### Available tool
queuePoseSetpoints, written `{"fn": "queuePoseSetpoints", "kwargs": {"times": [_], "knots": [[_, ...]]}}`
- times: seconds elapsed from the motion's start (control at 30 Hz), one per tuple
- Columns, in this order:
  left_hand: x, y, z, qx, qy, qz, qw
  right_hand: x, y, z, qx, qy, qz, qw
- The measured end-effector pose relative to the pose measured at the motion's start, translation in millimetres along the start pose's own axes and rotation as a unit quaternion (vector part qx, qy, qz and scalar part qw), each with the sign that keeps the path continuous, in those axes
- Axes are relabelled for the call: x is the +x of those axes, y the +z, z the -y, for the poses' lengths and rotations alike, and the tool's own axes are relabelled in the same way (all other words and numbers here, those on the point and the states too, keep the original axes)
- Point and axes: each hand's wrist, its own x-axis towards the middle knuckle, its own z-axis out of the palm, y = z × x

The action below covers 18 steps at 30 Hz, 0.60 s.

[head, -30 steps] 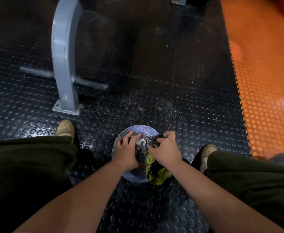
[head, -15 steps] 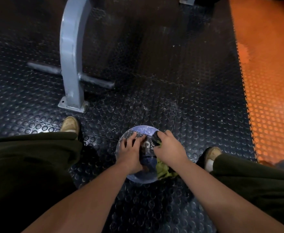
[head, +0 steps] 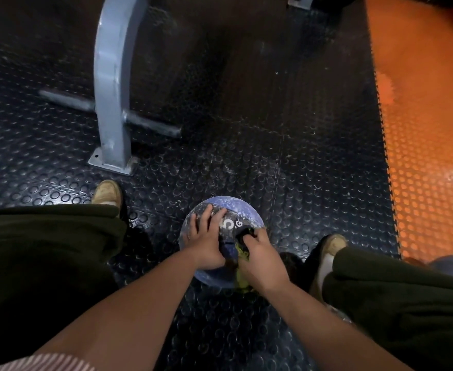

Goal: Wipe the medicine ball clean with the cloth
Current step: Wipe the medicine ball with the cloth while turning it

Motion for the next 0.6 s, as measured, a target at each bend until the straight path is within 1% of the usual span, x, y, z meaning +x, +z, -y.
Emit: {"fn": "queuePoseSetpoints", "kwargs": {"times": [0.1, 0.2, 0.23, 0.3, 0.37, 0.47, 0.6], "knots": [[2, -2, -2, 0.004, -0.002, -0.001, 1.000, 2, -8, 2, 0.024, 0.018, -0.002, 1.000], [2, -1, -1, 0.007, -0.007, 0.005, 1.000, 23, -27, 5, 0.043, 0.033, -0.054, 0.997], [2, 0, 0, 0.008, -0.005, 0.011, 1.000, 30, -33, 6, 0.043, 0.032, -0.058, 0.997], [1, 2, 0, 0.011, 0.003, 0.022, 1.000, 40, -37, 9, 0.023, 0.030, -0.028, 0.999], [0, 3, 1, 0.021, 0.004, 0.015, 1.000, 39, -31, 12, 0.014, 0.040, -0.005, 0.999], [2, 2, 1, 0.020, 0.003, -0.001, 1.000, 19, -14, 9, 0.022, 0.041, -0.019, 0.999], [0, 2, -2, 0.024, 0.008, -0.006, 1.000, 6, -12, 2, 0.032, 0.047, 0.006, 0.998]]}}
